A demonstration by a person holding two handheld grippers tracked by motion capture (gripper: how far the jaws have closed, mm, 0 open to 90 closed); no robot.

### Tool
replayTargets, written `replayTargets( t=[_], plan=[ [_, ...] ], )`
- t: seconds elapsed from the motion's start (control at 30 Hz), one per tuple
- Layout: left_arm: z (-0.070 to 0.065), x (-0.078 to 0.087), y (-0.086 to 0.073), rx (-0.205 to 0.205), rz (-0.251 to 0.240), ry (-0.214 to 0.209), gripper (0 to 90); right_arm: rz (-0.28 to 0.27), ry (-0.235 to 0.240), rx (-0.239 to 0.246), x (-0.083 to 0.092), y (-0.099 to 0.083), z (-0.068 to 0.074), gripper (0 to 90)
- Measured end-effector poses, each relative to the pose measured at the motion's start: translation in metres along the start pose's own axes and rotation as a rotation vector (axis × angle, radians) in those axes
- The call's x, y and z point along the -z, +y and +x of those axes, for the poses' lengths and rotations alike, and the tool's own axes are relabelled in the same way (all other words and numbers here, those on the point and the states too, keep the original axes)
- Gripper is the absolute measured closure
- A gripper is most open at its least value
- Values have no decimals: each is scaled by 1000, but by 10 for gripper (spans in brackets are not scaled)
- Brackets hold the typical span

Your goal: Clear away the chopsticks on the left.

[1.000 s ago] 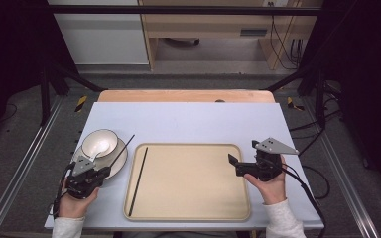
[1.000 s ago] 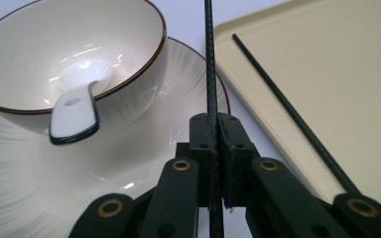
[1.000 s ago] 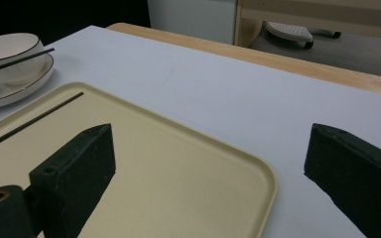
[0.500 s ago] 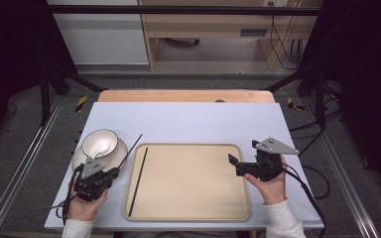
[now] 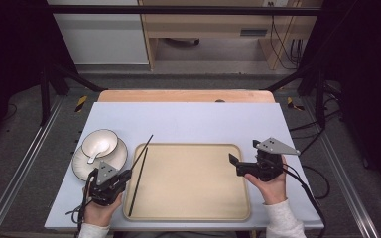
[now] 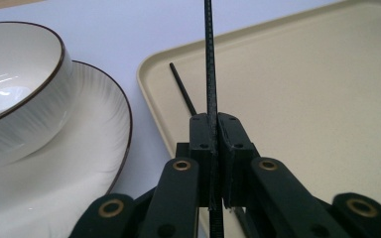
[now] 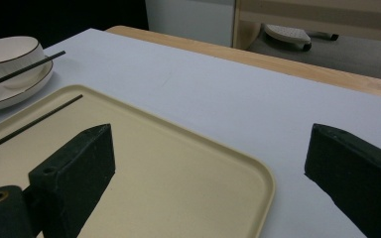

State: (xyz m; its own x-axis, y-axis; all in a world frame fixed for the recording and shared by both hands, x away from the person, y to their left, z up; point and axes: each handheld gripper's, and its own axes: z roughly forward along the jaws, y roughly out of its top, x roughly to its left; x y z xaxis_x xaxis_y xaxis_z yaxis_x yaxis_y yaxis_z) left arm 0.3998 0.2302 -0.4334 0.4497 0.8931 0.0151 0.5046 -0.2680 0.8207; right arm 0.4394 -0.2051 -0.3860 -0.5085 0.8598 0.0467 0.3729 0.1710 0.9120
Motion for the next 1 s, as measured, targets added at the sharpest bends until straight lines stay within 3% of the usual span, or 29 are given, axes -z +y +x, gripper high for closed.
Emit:
replayTargets(
  t=[0.27, 0.53, 0.73, 1.0],
  plan=[
    [-11, -2, -1, 46, -15, 1, 857, 1, 1, -1, 0, 0, 0, 55],
    [-25, 0, 1, 104, -43, 38, 857, -8, 8, -10, 2, 1, 0, 57],
    [-33, 1, 4, 122, -57, 49, 857, -8, 5, -7, 2, 1, 0, 57],
    [-42, 4, 2, 177, -108, 87, 857, -15, 13, -11, 3, 1, 0, 57]
  ],
)
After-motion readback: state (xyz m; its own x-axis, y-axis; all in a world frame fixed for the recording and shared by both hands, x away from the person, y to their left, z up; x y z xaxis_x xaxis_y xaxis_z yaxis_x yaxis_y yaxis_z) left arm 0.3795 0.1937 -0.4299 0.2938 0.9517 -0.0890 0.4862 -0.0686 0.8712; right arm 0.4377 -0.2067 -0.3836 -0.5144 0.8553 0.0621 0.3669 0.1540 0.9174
